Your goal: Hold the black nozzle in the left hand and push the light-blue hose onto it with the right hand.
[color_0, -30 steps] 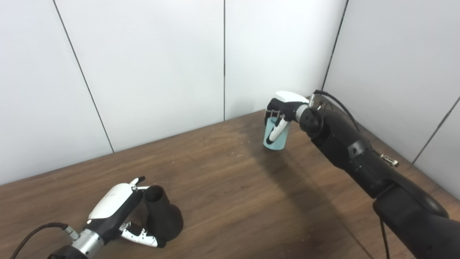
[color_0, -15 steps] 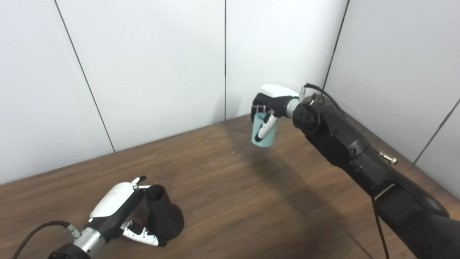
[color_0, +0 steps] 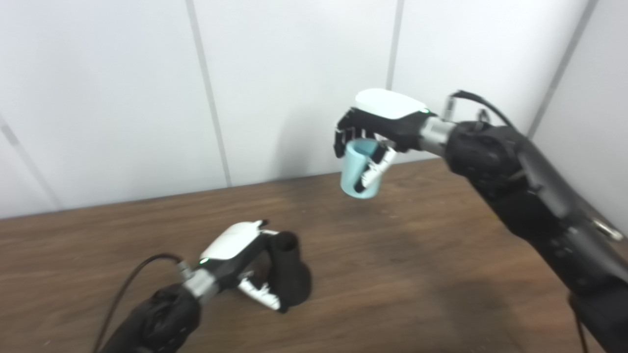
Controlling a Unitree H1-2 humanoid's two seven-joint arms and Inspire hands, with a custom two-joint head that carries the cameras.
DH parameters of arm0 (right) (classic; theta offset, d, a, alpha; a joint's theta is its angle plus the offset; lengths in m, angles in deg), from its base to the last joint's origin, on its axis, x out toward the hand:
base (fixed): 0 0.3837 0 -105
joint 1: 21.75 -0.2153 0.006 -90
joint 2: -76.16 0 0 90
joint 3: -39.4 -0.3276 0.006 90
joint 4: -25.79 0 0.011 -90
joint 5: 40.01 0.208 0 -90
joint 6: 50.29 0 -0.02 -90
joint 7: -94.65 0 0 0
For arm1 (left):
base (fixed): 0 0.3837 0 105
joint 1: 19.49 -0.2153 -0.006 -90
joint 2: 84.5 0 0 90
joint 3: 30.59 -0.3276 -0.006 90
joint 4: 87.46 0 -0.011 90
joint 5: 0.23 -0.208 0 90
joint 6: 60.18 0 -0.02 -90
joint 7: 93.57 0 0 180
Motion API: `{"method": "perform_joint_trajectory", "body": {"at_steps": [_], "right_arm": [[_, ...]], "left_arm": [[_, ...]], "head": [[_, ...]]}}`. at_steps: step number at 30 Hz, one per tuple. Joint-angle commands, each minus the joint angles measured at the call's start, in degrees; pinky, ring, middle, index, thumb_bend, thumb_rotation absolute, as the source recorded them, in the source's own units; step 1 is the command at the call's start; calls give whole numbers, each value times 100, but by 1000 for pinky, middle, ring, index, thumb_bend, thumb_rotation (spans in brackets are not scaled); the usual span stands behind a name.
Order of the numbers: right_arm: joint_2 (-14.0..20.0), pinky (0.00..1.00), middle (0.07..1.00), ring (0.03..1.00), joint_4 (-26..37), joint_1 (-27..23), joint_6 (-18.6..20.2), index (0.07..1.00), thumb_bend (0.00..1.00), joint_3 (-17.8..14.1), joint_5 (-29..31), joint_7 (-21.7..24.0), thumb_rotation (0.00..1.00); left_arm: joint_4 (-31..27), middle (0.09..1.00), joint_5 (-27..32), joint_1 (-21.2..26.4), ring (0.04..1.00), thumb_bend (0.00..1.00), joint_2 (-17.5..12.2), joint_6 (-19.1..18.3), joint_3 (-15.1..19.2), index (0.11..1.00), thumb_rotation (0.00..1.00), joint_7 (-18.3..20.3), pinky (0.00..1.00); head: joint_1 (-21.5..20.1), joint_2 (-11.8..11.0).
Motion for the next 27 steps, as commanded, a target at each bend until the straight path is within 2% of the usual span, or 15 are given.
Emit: {"method": "perform_joint_trajectory", "body": {"at_steps": [1,11,18,27], "right_arm": [[58,366,468,452,249,-403,-141,487,502,-153,162,30,0],[-199,354,486,449,779,-498,-311,486,501,-253,620,144,0],[-330,347,503,446,651,-566,-635,485,500,-288,910,125,0],[-556,342,507,432,665,-617,-575,490,500,-167,782,120,0]], "left_arm": [[221,491,-382,-143,576,526,-12,-417,-265,478,0,504,1000],[84,493,-640,11,582,526,80,-872,-434,475,0,670,1000],[125,494,-654,48,588,526,127,-864,-481,475,0,606,1000],[147,492,-630,70,582,526,166,-828,-470,476,0,582,1000]], "head": [[117,36],[495,181],[565,245],[730,346]]}}
